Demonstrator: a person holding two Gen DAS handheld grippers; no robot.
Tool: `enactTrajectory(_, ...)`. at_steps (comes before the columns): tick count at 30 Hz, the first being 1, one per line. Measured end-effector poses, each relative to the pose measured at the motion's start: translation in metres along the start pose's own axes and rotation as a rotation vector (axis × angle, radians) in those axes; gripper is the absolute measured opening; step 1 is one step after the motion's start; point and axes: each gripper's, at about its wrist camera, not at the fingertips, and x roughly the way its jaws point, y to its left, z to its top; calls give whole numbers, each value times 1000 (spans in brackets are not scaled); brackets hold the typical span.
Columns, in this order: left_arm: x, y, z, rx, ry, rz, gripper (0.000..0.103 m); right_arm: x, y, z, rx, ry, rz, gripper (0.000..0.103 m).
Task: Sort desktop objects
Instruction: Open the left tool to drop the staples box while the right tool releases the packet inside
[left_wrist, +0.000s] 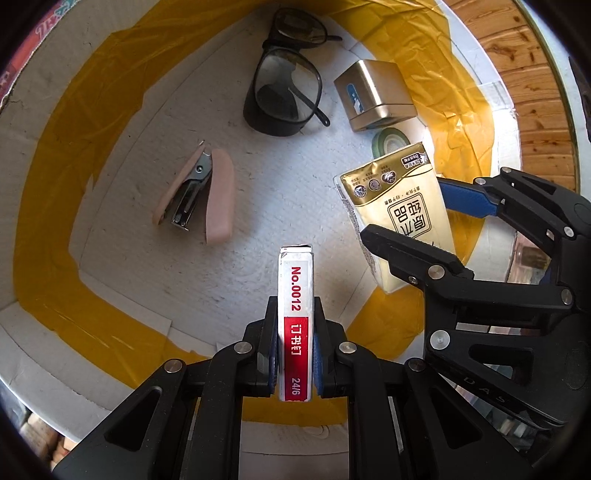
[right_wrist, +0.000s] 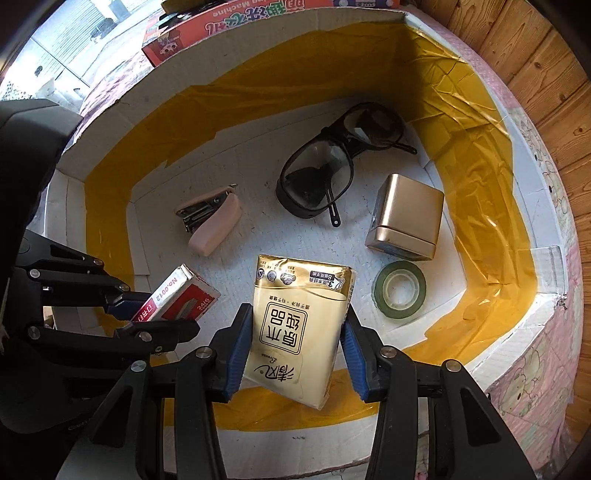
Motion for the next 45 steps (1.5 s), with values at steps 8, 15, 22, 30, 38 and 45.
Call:
enactTrajectory(8, 8, 4, 7, -38, 77, -20, 14, 12, -3, 6, -18, 78, 14, 48)
enactTrajectory(15, 13, 10, 13, -100, 145, -44, 14, 21, -11, 10, 7, 135, 70, 48)
enactTrajectory(22, 4, 15, 13, -104, 136, -1, 20, 18, -12, 12, 17, 129, 125, 51)
enactTrajectory(30, -8, 9, 7, -65, 117, 3, 36, 8, -15, 10, 52, 97, 129, 57)
enactTrajectory(38, -28, 6, -4, -34, 63, 17, 36, -19, -17, 9, 95, 26, 88, 58)
enactTrajectory(45, -50, -1, -22, 47, -49, 90, 36, -36, -19, 8, 105, -6, 49, 58)
